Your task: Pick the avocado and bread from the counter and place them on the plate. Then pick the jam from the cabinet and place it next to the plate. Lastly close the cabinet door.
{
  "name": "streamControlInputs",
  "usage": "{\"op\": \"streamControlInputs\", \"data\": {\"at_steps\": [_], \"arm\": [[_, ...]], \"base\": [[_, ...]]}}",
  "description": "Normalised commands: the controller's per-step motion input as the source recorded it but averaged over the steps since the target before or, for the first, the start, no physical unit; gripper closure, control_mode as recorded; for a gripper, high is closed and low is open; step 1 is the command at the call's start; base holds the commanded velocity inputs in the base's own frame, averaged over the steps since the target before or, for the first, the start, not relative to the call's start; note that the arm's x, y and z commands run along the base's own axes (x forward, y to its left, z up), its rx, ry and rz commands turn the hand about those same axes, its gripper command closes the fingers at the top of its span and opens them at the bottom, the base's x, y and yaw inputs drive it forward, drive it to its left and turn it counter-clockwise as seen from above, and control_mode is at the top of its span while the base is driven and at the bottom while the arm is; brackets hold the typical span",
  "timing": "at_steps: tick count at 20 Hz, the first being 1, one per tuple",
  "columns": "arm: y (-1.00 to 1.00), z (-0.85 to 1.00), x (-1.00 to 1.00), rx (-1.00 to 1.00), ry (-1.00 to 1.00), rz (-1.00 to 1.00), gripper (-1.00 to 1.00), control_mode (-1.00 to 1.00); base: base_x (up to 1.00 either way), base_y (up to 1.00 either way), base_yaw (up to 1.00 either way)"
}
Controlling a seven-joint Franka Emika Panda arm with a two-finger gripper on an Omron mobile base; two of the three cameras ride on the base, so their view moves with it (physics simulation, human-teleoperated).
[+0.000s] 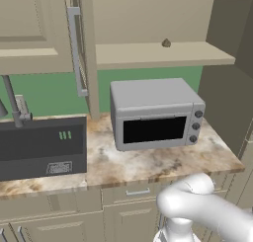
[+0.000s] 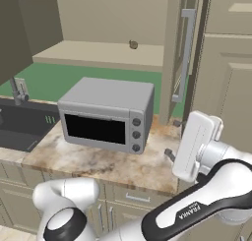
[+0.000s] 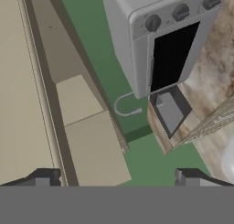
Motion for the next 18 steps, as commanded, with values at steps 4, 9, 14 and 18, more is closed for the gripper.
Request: {"op": "streamControlInputs", "data": {"at_steps": [4,9,14,18], "arm": [[0.00,0.02,0.26,0.02,0.00,0.00,-1.00,-1.00],[0.00,0.07,0.25,0.05,0.00,0.00,-1.00,-1.00],[-0.02,0.16,0.17,0.06,-0.01,0.00,-1.00,-1.00],[0.00,0.49,0.00,0.06,-0.09,0.00,-1.00,-1.00]], "base": [[0.00,0.00,0.00],[0.00,0.00,0.00],[0.00,0.00,0.00],[0.00,0.00,0.00]]}}
